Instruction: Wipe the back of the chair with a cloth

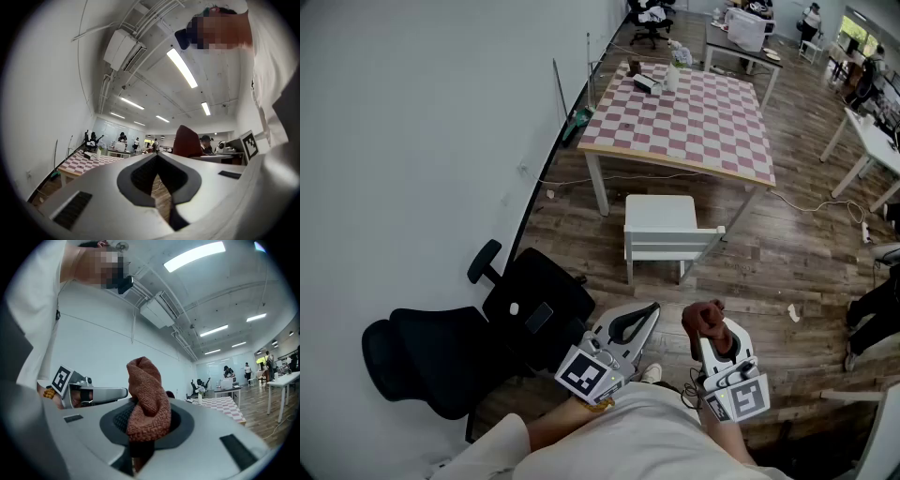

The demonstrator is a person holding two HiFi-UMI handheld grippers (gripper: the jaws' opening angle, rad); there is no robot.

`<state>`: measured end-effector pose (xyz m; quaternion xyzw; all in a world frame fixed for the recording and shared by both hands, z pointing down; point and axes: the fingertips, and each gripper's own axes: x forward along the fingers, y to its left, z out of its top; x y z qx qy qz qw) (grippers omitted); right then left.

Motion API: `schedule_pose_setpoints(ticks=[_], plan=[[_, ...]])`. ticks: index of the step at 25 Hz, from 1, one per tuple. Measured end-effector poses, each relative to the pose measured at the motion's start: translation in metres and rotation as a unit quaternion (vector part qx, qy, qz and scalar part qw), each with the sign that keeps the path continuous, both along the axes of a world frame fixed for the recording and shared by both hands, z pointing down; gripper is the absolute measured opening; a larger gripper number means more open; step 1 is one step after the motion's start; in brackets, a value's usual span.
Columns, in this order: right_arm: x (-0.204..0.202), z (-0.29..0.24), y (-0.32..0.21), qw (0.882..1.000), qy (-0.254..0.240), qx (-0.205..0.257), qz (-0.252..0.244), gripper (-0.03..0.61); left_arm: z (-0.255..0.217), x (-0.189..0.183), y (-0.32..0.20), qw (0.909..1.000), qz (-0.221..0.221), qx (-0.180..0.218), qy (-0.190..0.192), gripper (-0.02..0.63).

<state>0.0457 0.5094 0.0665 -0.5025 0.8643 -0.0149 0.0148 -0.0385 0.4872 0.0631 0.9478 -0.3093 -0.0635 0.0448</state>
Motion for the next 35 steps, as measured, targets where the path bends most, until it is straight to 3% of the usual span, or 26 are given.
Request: schedule_pose_setpoints(ticks=[24, 30, 35], plan=[[0.058, 0.015, -0.012, 1.000, -0.020, -0.012, -0.010, 0.084, 0.014, 0.056, -0.017, 0.9996, -0.021, -0.017, -0.003, 0.011], [0.060, 0.029, -0.048, 0.999, -0.024, -0.028, -0.007, 0.084, 0.026, 0.052, -0.054, 0.9995, -0.023, -0.023, -0.006, 0.011], [0.051, 0.040, -0.108, 0.999, -0.017, -0.028, -0.007, 0.083, 0.039, 0.044, -0.115, 0.9994, -0.024, -0.024, 0.000, 0.011]])
